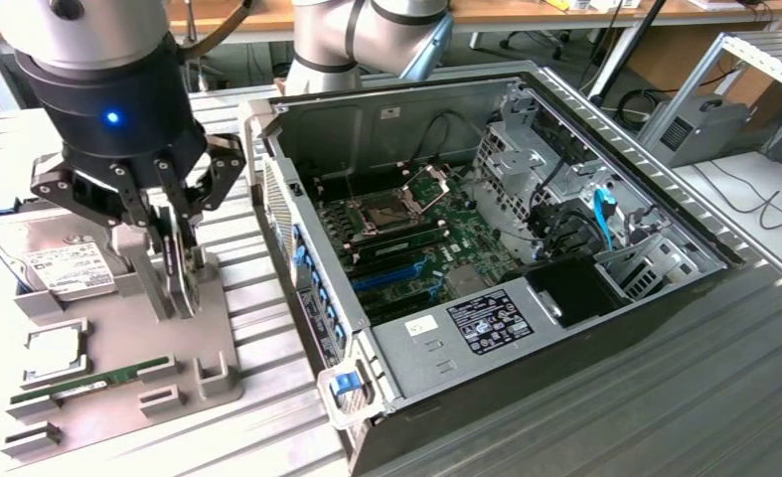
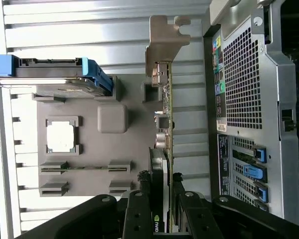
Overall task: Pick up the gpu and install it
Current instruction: 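Pick up the gpu and move the gpu toward the slot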
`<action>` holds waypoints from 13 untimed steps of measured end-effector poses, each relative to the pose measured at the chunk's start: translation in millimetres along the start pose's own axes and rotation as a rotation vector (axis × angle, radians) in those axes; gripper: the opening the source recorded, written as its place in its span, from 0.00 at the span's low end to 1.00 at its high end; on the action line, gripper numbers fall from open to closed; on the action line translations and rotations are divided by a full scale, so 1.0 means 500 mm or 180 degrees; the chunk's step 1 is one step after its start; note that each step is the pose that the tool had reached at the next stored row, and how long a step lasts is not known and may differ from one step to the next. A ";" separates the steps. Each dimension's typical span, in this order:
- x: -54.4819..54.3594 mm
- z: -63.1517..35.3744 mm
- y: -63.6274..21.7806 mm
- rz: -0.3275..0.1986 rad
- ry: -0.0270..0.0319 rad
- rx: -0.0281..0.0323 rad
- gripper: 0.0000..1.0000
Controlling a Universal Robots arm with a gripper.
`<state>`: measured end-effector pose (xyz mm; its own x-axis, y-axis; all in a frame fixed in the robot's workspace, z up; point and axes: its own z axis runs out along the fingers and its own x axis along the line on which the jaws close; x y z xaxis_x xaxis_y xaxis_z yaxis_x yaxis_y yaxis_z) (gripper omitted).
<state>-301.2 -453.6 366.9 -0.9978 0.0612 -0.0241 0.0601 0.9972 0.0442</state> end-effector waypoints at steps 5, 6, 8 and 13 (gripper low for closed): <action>-0.001 -0.032 0.002 0.0000 0.0000 0.0000 0.27; -0.001 -0.036 0.002 0.0000 0.0000 0.0000 0.27; -0.001 -0.046 0.002 0.0000 0.0000 0.0000 0.27; -0.002 -0.065 0.003 0.0000 0.0000 0.0000 0.27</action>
<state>-301.1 -453.4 399.7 -0.9978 0.0611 -0.0241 0.0600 0.9972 0.0442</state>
